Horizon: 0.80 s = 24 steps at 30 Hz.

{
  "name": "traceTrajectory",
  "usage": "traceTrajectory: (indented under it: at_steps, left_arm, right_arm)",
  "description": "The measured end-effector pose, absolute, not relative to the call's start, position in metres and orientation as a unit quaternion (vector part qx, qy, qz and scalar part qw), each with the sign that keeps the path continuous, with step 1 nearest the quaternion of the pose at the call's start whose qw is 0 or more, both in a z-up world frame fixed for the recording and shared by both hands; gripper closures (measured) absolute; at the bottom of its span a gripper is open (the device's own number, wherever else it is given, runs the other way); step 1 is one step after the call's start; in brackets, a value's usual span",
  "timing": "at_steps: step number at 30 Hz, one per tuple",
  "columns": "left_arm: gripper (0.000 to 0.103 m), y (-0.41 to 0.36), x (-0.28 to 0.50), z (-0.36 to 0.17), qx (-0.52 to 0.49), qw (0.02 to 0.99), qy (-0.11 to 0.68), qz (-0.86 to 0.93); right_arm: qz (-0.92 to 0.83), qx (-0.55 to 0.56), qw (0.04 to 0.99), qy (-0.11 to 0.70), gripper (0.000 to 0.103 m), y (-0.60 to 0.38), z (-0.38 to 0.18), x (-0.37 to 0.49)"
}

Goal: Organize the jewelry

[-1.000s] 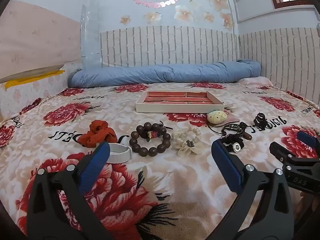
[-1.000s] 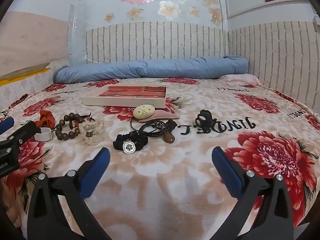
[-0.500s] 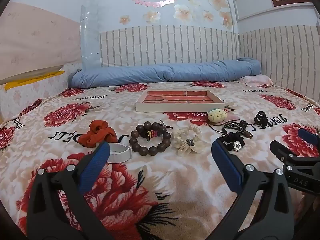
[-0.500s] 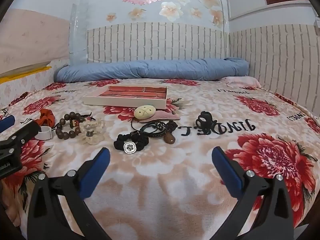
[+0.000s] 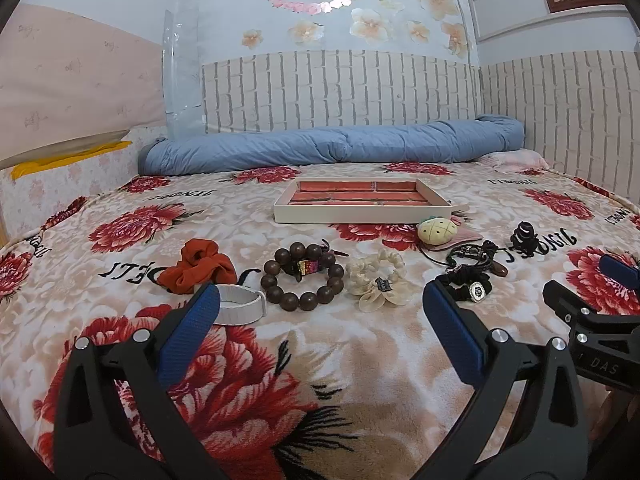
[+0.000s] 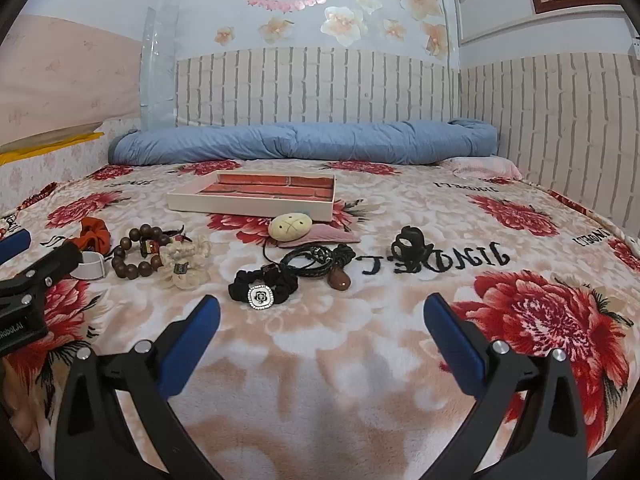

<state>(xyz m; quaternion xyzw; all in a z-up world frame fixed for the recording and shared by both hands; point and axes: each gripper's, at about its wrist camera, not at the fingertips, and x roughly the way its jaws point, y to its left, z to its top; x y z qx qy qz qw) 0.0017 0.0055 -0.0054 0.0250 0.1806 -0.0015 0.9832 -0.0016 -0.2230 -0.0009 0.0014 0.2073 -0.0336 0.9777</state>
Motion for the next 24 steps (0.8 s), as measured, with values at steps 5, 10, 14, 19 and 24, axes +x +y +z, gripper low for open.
traceTrajectory:
  at_steps: [5, 10, 14, 19, 24]
  left_arm:
    - [0.005, 0.0038, 0.0017, -0.0050, 0.026, 0.983, 0.181, -0.001]
    - [0.005, 0.0037, 0.0017, -0.0051, 0.026, 0.983, 0.181, -0.001]
    - [0.005, 0.0053, 0.0021, -0.0065, 0.025, 0.983, 0.181, -0.001]
    - [0.005, 0.0047, 0.0016, -0.0061, 0.025, 0.983, 0.182, -0.002]
    - [0.005, 0.0041, 0.0022, -0.0056, 0.025, 0.983, 0.182, -0.001]
  right_arm:
    - [-0.034, -0.002, 0.978, 0.207, 0.004, -0.2174, -0.0004, -0.0048]
    - [-0.034, -0.002, 0.978, 0.207, 0.004, -0.2214, -0.0008, -0.0026]
    - [-0.034, -0.003, 0.978, 0.206, 0.004, -0.2226, -0.0011, -0.0018]
    - [-0.034, -0.002, 0.978, 0.206, 0.004, -0.2220, -0.0010, -0.0022]
    - [-0.034, -0.001, 0.978, 0.206, 0.004, -0.2240, -0.0011, -0.0013]
